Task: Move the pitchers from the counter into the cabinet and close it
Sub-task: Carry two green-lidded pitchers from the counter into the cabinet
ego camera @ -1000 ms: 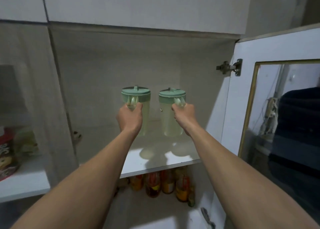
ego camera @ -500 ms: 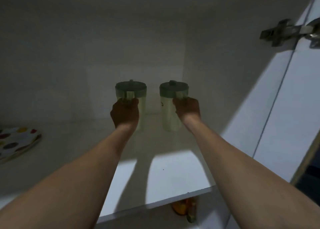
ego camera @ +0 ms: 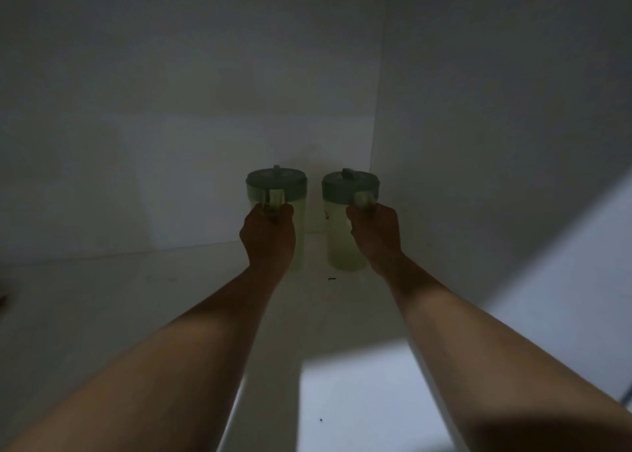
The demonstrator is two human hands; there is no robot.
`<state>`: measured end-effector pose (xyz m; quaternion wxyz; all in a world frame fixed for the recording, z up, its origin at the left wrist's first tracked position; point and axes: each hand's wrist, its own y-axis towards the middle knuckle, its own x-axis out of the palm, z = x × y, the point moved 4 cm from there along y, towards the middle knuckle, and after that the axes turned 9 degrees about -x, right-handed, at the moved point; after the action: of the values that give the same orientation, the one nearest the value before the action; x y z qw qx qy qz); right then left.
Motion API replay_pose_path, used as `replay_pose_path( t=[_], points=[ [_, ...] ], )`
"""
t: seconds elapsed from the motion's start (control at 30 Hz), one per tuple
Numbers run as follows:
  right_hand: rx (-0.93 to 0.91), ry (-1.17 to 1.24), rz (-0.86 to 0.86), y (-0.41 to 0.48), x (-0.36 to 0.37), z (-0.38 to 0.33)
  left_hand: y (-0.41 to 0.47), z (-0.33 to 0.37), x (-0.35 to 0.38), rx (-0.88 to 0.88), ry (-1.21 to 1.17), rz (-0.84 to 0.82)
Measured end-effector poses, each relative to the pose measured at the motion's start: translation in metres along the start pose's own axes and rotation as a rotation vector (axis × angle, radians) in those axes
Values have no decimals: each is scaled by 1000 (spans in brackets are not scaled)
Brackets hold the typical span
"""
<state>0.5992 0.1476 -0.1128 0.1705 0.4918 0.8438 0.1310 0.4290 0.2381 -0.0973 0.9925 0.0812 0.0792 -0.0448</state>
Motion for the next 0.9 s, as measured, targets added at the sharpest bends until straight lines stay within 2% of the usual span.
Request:
replay_pose_path(
  t=[0.43, 0.57, 0.73, 0.9],
  points=[
    [26, 11, 1, 23, 9, 17, 21, -13, 32, -39, 16, -64],
    [41, -28, -29, 23, 6, 15, 20, -14, 33, -34, 93, -80],
    [46, -251, -78, 9, -1, 3, 17, -18, 28, -70, 225, -107],
    [27, -474, -50, -13, -9, -26, 2, -7, 15, -78, 457, -36]
  ],
)
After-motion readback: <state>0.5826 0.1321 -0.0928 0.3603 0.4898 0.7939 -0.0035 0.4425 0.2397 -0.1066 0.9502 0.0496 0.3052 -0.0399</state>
